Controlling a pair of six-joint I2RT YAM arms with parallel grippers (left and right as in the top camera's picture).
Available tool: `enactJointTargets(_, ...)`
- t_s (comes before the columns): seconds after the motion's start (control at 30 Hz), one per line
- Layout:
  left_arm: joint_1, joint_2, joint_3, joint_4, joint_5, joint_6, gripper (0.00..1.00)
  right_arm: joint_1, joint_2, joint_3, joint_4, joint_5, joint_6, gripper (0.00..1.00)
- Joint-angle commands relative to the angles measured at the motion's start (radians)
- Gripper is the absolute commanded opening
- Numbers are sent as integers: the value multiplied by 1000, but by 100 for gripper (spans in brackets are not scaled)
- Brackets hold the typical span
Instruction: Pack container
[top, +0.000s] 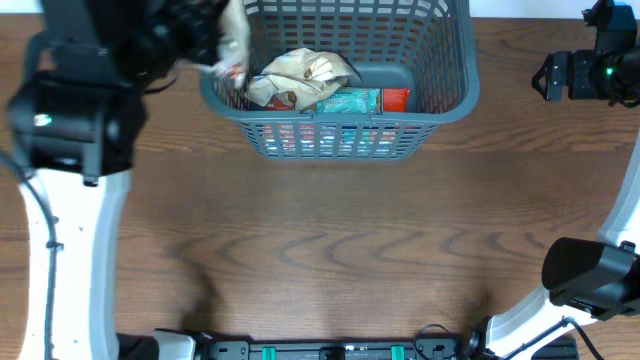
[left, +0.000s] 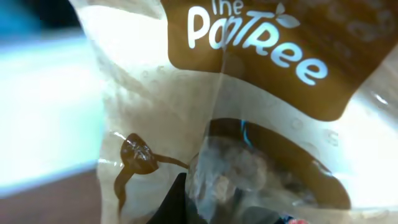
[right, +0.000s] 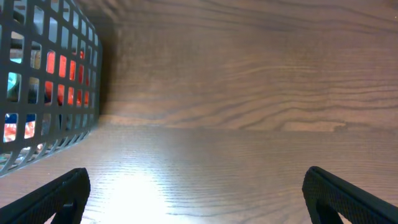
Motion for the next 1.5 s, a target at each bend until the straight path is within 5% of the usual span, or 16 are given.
enactJointTargets(0.0, -87, 63, 11, 56, -24, 323, 6, -5, 8, -2, -5, -8, -16, 99)
enactJointTargets(0.2, -143, 212, 11, 63, -25, 700, 6, -5, 8, -2, -9, -8, -16, 99)
enactJointTargets(0.7, -98, 508, 9, -38, -82, 767, 7, -5, 8, -2, -8, -3, -16, 99)
enactJointTargets(0.73, -99, 508, 9, -38, -84, 766, 17, -5, 8, -2, -8, 1, -16, 99)
enactJointTargets(0.8, -100, 501, 9, -38, -85, 766, 99, -5, 8, -2, -8, 3, -16, 99)
enactJointTargets(0.87, -100, 484, 9, -44, -91, 762, 99, -5, 8, -2, -8, 3, -17, 99)
enactJointTargets(1.17, -53, 291, 9, -77, -404, 426, 99, -5, 8, -2, 110, 10, -18, 99)
enactJointTargets(1.47, 221, 84, 9, -182, -421, -3, 99, -5, -5, 34, 274, 13, 58, 99)
